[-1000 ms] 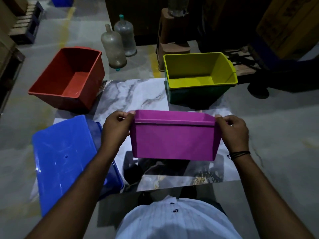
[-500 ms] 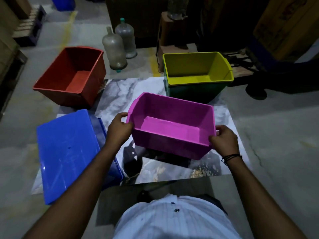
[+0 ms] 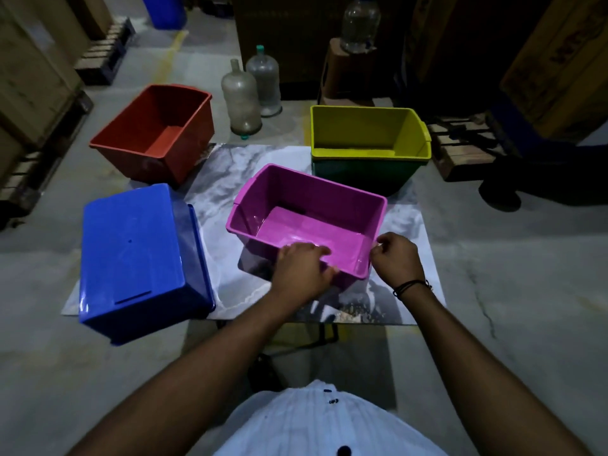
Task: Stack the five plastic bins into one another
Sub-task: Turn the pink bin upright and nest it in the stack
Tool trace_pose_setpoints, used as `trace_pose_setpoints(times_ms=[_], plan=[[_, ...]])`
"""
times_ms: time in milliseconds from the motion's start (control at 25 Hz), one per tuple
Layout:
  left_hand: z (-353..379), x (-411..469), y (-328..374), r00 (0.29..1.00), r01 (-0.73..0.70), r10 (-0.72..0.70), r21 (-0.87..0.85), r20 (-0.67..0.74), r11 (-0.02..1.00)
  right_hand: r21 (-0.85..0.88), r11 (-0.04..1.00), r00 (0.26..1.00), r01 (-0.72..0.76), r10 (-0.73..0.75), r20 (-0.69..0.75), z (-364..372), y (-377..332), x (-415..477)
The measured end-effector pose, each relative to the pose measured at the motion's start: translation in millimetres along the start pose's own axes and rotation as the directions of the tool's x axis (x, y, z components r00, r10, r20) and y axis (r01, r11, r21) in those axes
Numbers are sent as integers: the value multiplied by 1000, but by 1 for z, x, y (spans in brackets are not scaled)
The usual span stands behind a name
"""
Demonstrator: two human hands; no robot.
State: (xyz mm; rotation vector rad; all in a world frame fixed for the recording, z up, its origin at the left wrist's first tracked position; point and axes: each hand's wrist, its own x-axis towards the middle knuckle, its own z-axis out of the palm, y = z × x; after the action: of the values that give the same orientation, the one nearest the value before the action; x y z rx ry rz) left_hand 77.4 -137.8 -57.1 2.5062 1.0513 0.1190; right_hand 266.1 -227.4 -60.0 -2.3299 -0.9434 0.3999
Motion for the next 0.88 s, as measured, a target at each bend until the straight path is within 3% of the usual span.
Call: trace_pose_setpoints(times_ms=[120, 200, 280, 360, 440, 520, 600, 680, 760, 800, 880], plan=[[34, 0, 49, 988, -56, 46, 60, 148, 997, -52, 991, 993, 120, -119, 9, -2, 5, -5], [45, -2, 58, 985, -54, 38, 89, 170, 995, -87, 973, 977, 212, -209, 45, -6, 8, -9], [44, -12, 49, 990, -78, 64, 111, 124, 991, -132, 940, 947, 315, -302, 107, -15, 14, -11], [44, -32, 27, 983, -184, 180, 156, 35, 970, -251, 866, 900, 432, -395, 184, -23, 22, -8], [43, -55, -2, 933, -339, 357, 220, -42, 914, -368, 781, 862, 505, -432, 266, -25, 28, -5], [38, -74, -33, 900, -374, 415, 249, -136, 893, -408, 734, 836, 543, -428, 343, -21, 34, -9], [36, -89, -57, 914, -217, 266, 185, -306, 959, -336, 771, 826, 542, -414, 382, -10, 31, -22], [32, -103, -57, 890, 100, -139, -112, -434, 989, -250, 809, 822, 533, -423, 381, 4, 19, -43], [29, -104, -46, 756, 356, -561, -507, -338, 785, -132, 817, 782, 561, -471, 408, 22, 1, -68], [28, -100, -43, 702, 427, -676, -627, -225, 652, -66, 812, 749, 581, -501, 433, 30, -10, -80], [27, -87, -43, 693, 484, -721, -725, -24, 490, 27, 764, 674, 644, -584, 452, 44, -29, -97]])
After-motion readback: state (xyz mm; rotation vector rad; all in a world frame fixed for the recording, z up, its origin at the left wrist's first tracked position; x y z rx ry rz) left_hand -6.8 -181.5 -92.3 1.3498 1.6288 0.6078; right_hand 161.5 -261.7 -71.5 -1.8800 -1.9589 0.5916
